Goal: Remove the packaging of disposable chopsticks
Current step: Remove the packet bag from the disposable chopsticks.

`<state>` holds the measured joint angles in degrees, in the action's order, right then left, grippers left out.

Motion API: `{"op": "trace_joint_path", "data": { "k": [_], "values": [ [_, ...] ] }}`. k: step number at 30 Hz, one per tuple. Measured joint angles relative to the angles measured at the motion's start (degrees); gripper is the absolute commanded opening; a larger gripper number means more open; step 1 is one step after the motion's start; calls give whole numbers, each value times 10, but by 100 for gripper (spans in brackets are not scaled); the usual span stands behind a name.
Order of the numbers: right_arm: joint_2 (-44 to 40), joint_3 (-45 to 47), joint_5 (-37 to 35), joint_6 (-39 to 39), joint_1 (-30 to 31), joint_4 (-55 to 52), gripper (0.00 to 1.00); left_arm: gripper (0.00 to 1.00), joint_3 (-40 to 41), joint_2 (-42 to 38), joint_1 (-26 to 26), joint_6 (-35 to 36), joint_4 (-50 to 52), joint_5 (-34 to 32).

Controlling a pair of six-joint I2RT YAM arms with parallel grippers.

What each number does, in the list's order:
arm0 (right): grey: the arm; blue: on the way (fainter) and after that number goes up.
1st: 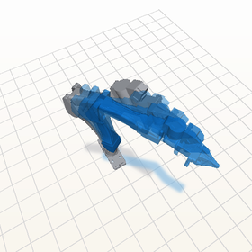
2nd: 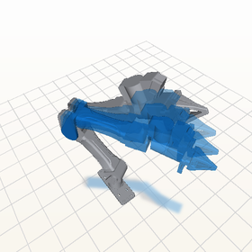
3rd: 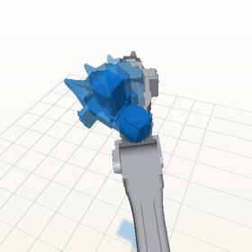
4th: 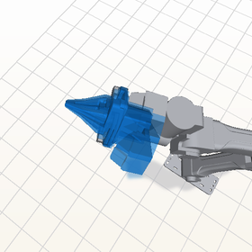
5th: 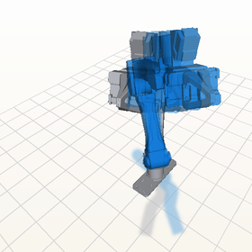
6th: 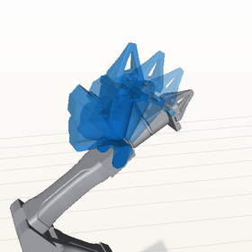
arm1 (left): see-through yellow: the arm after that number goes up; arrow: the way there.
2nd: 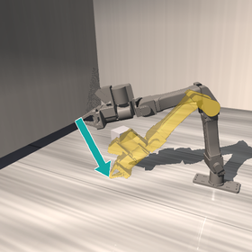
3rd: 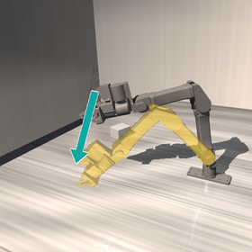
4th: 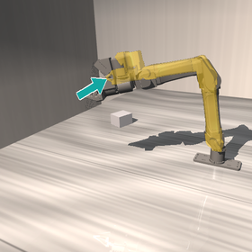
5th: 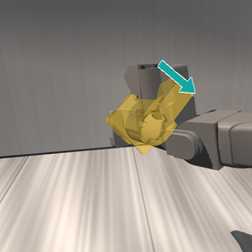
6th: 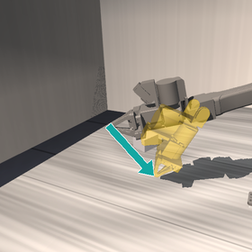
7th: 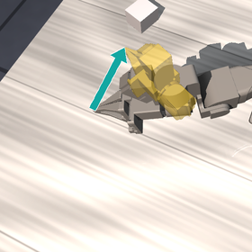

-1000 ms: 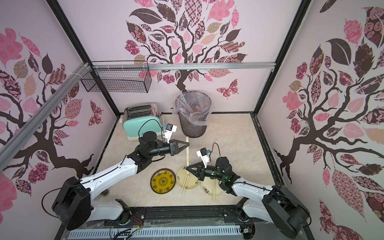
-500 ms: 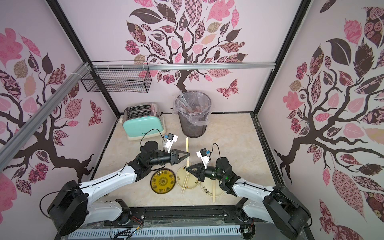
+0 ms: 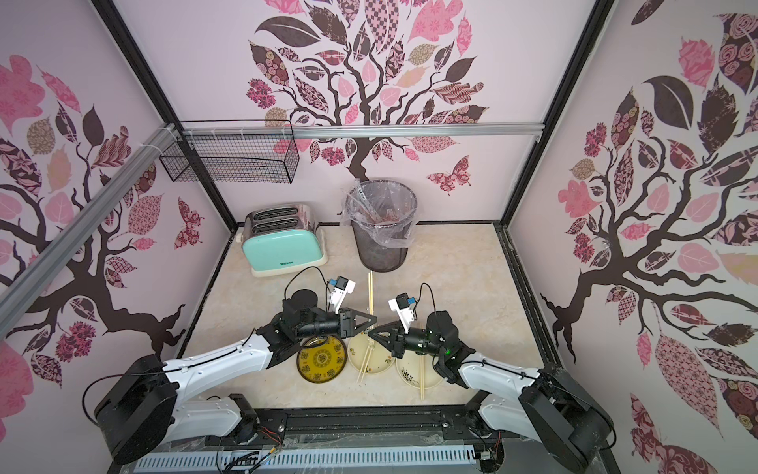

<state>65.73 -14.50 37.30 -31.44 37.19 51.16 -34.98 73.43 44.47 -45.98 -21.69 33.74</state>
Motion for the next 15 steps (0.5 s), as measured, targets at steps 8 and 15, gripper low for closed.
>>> {"op": "trace_joint_path", "data": {
  "k": [8, 15],
  "values": [
    [-1, -2, -11, 9, -2, 19, 0, 39, -55, -29, -24, 32, 82, 1],
    [-6, -2, -16, 15, -2, 18, 0, 48, -132, -47, -66, 68, 137, 15]
  ]
}}
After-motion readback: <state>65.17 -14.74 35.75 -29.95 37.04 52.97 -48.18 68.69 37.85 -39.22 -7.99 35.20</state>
